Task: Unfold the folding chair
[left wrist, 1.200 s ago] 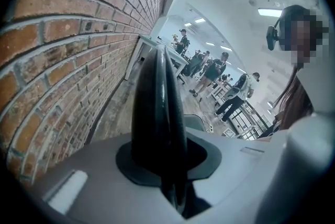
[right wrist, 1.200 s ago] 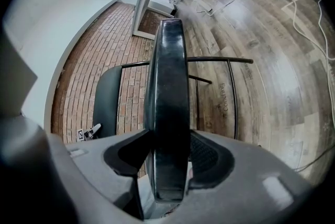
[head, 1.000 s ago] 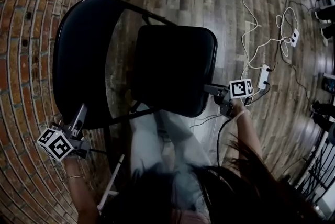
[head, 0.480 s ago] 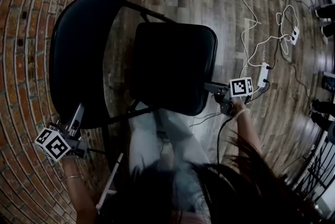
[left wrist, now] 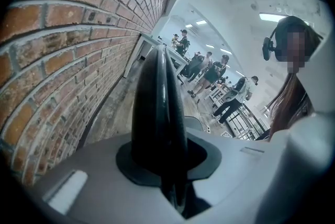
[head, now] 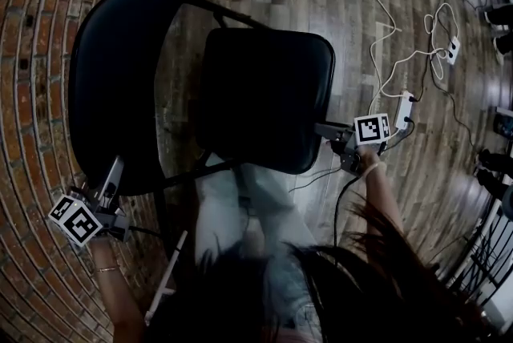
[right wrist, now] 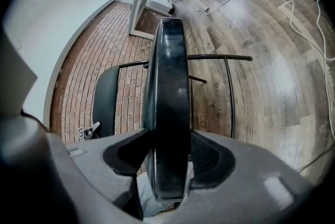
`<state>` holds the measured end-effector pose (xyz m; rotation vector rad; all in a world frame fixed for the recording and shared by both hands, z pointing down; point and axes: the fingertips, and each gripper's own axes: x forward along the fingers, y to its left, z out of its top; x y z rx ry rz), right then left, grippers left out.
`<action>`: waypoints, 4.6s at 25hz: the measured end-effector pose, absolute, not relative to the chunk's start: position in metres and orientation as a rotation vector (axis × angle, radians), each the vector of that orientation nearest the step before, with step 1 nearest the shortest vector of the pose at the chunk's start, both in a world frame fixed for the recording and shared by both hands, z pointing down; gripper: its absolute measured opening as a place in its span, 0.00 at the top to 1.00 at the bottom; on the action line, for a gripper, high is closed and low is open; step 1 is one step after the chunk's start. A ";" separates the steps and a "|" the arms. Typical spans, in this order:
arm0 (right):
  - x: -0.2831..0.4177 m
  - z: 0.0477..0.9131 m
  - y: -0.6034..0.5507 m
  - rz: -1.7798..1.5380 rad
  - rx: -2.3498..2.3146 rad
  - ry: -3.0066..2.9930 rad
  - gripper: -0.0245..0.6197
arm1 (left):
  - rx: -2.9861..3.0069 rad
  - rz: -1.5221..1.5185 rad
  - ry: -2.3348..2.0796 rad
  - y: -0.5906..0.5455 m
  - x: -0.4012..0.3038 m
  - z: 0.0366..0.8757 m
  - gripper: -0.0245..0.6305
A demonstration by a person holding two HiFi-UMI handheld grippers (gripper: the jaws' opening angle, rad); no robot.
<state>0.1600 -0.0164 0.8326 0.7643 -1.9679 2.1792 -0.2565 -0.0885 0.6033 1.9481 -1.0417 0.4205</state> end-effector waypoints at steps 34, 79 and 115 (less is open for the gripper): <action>0.217 0.889 0.013 2.098 1.028 -1.797 0.62 | 1.914 0.423 -0.949 -0.080 -0.237 0.636 0.87; 0.275 0.947 0.053 1.995 1.423 -1.578 0.75 | 2.015 0.643 -0.911 -0.047 -0.130 0.635 0.84; 0.179 0.876 0.101 1.707 1.237 -1.602 0.91 | 1.833 0.509 -1.300 0.088 -0.157 0.641 0.96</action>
